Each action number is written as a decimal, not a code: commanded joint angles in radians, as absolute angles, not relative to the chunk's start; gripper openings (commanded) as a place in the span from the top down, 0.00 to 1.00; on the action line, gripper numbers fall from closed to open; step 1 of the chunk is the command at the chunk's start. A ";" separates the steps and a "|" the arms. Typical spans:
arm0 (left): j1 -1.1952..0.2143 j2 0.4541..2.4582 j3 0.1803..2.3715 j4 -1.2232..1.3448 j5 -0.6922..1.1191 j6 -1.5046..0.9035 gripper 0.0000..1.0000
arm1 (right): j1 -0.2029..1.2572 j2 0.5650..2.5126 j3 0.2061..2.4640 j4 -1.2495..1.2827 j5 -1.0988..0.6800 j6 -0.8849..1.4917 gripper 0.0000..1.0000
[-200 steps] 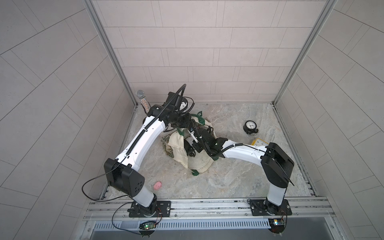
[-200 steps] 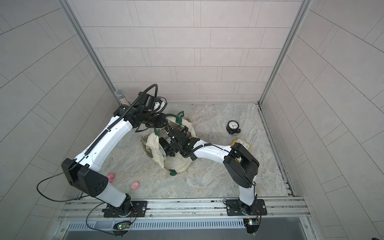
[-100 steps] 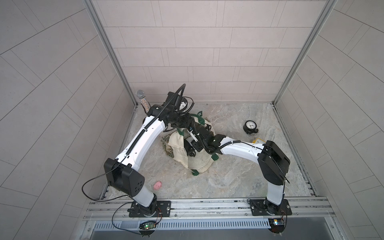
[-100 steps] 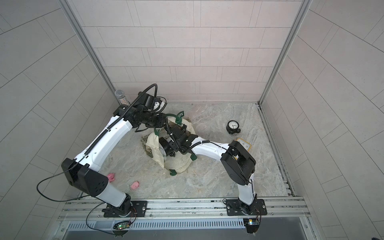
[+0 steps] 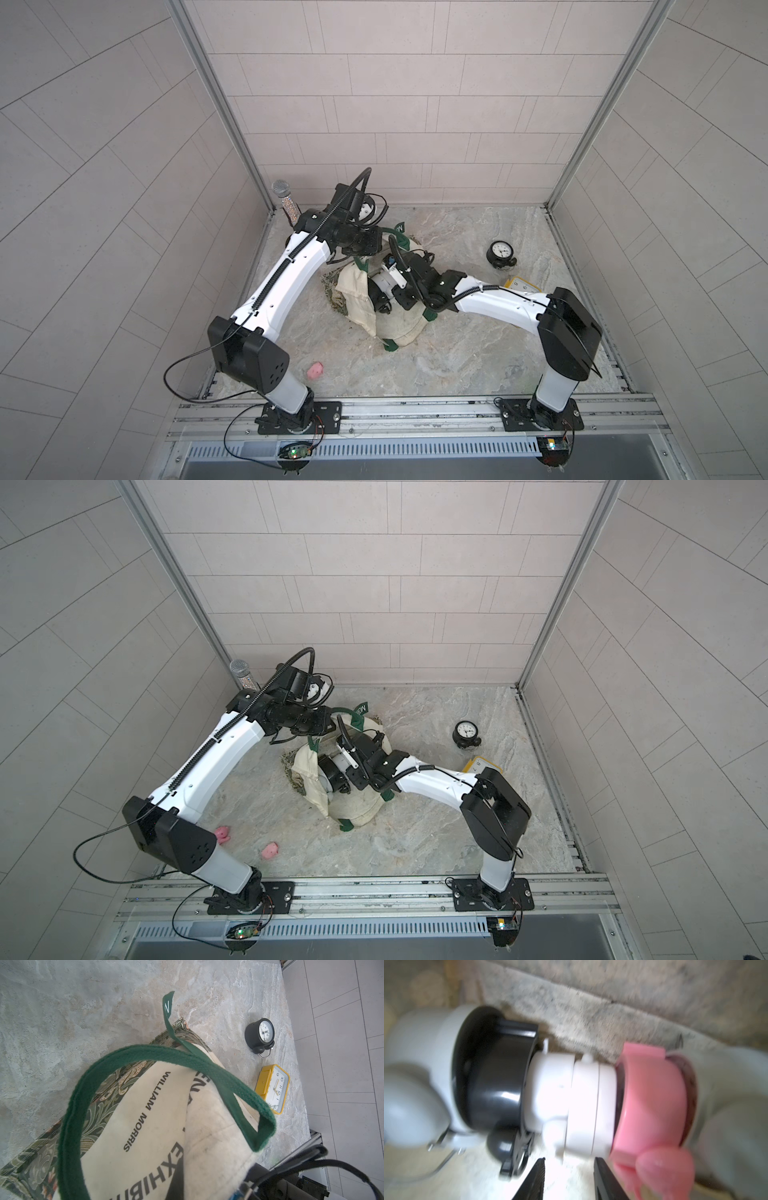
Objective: Take the alarm clock out of the canvas bag
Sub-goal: Pick up the alarm from the canvas bag.
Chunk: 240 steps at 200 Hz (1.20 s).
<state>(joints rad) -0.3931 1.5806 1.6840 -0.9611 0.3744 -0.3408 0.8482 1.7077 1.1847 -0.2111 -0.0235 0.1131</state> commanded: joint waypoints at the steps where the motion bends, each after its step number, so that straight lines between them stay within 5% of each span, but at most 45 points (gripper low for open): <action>1: -0.399 1.563 1.724 -0.930 0.428 -0.353 1.00 | 0.851 1.649 1.067 -0.015 -0.058 0.126 0.60; 134: -0.399 1.569 1.726 -0.930 0.431 -0.355 1.00 | 0.856 1.763 0.972 0.230 -0.043 0.162 0.67; 240: -0.399 1.571 1.733 -0.942 0.430 -0.347 1.00 | 0.856 1.782 0.988 0.243 -0.007 0.186 0.93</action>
<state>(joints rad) -0.3931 1.5829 1.6840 -0.9630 0.3813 -0.3408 0.8528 1.7897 0.9680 0.2184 -0.0204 0.1757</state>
